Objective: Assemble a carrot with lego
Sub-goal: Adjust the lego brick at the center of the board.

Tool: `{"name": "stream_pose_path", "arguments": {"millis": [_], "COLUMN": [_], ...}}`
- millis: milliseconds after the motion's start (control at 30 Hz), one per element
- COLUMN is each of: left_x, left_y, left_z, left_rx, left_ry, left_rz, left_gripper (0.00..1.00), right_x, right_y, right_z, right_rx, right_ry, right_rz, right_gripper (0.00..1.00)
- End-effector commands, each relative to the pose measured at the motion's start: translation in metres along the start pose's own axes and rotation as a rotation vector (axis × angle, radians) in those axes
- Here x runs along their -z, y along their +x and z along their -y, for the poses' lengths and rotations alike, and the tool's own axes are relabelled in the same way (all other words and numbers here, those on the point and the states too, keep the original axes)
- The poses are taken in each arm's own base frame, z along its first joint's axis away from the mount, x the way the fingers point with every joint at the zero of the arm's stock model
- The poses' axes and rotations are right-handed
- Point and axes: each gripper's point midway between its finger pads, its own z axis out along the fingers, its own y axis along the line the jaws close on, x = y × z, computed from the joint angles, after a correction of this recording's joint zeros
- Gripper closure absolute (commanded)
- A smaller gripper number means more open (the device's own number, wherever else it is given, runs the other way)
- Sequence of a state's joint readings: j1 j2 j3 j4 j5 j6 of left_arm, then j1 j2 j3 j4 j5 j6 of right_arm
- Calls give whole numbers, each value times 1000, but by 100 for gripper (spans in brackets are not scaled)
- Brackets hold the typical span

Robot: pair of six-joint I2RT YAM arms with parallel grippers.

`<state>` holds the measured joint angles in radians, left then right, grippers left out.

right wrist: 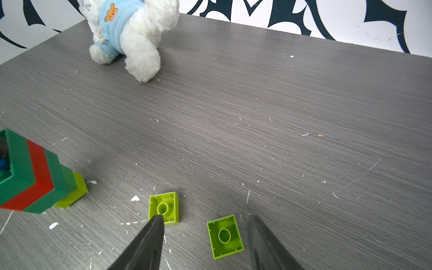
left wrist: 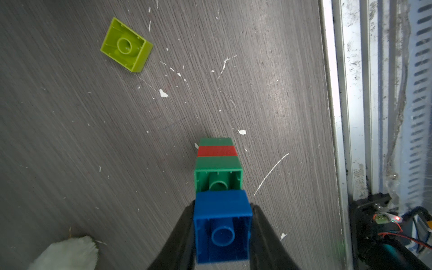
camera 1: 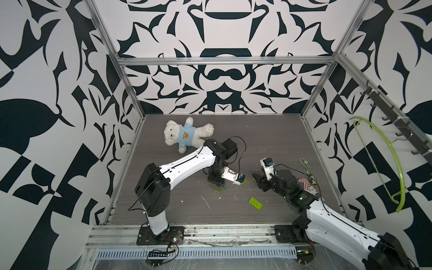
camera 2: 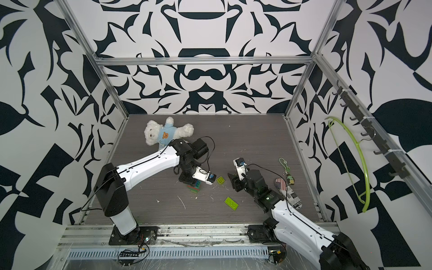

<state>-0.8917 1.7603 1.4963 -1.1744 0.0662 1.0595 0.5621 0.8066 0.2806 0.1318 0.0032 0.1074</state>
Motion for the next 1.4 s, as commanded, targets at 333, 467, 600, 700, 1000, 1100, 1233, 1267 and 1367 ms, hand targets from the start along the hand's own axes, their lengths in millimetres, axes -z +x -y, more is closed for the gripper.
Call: {"name": "stream_pose_path", "arguments": {"millis": [333,467,600,700,1000,1100,1233,1267,1367], "left_x": [-36,-39,-40,-42,-50,-52,-55,-56,-59], "left_y": [22,28,29,26,24,28,31,32,37], "left_z": [26,26,27,30,32,34,36,37,42], "left_rx": [41,35,25,8,20,19,22,21,11], "left_ry": [163,151,152,154,171,177,194,194,210], "left_rz": [-101,-129,-128,-123,-143,-162,-176,-175,-197], "left_gripper": [100,100,100,100,100,100,100,100,100], "right_x": [2,2,1,1,2,3,3,3,4], "right_y": [-20,-20,-19,-18,-19,-18,-19,-19,-19], "right_z": [-3,-3,-3,-3,-3,-2,-2,-2,-2], "right_rx": [-16,-15,-15,-15,-17,-17,-17,-17,-18], "right_ry": [-13,-13,-14,-14,-13,-12,-12,-13,-12], "right_rz": [61,60,59,55,63,62,65,64,66], "right_gripper": [39,39,39,39,39,39,39,39,39]}}
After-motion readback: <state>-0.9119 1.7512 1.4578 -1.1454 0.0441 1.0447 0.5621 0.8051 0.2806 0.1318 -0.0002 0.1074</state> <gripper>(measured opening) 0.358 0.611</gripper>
